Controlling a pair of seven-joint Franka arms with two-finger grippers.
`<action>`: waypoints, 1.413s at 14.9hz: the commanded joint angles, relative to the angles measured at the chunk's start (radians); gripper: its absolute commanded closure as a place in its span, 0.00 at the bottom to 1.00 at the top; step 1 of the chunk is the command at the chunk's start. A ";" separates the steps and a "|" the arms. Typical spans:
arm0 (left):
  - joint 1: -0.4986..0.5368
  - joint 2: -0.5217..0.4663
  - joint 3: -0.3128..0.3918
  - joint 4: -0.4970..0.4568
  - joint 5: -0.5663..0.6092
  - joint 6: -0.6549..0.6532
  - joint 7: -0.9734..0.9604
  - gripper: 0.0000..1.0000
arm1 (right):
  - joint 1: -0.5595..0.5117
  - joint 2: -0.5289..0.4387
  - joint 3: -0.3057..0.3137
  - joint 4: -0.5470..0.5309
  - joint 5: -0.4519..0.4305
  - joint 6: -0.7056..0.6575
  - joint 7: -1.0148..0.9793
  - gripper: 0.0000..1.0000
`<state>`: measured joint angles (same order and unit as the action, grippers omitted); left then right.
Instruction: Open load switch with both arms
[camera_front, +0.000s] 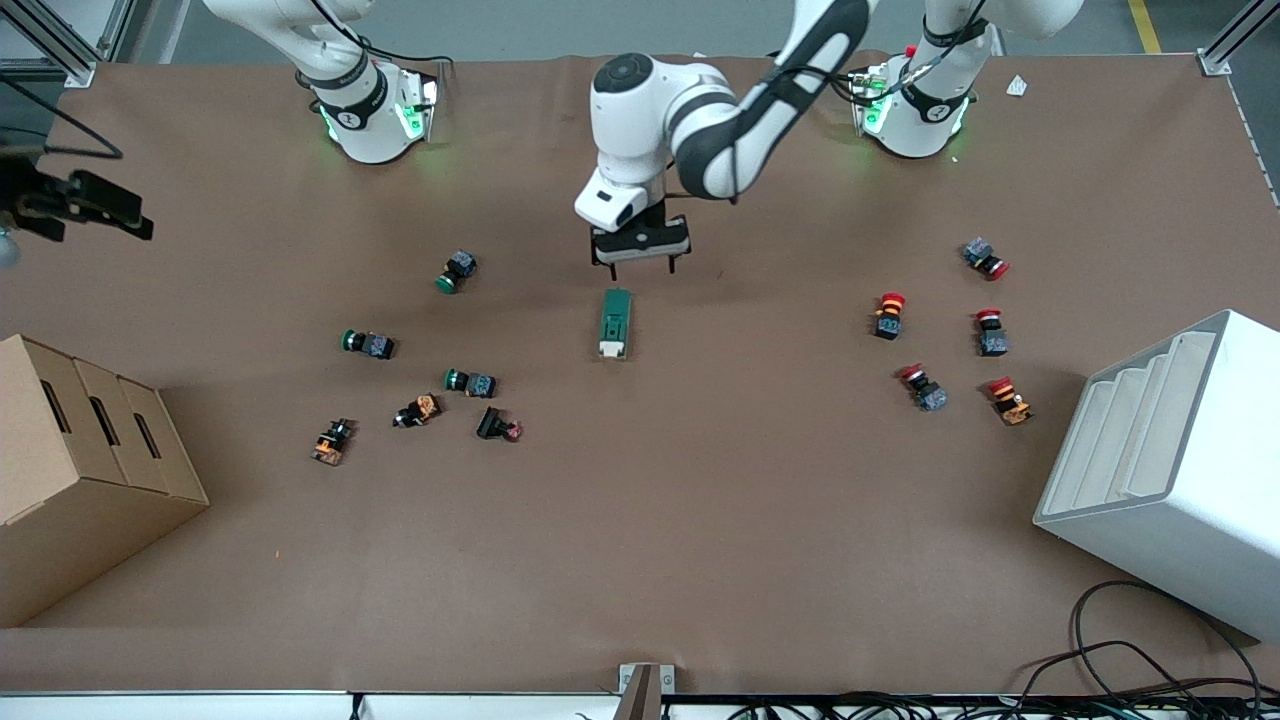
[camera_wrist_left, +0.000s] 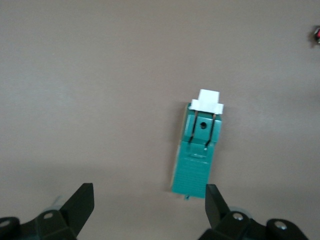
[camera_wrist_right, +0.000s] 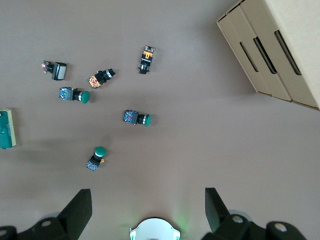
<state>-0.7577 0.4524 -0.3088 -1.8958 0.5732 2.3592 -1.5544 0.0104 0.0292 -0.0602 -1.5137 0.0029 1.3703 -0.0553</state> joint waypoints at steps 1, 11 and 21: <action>-0.057 0.069 0.007 0.021 0.233 0.011 -0.232 0.01 | -0.006 0.066 0.002 0.006 -0.035 0.010 -0.003 0.00; -0.181 0.218 0.007 0.015 0.835 -0.107 -0.714 0.02 | 0.259 0.195 0.023 -0.003 0.124 0.110 0.953 0.00; -0.233 0.281 0.007 0.009 1.073 -0.256 -0.972 0.02 | 0.594 0.582 0.023 0.058 0.141 0.461 1.755 0.00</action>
<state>-0.9684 0.7284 -0.3076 -1.8942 1.6258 2.1587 -2.4967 0.5745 0.5203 -0.0254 -1.5171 0.1222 1.8221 1.6010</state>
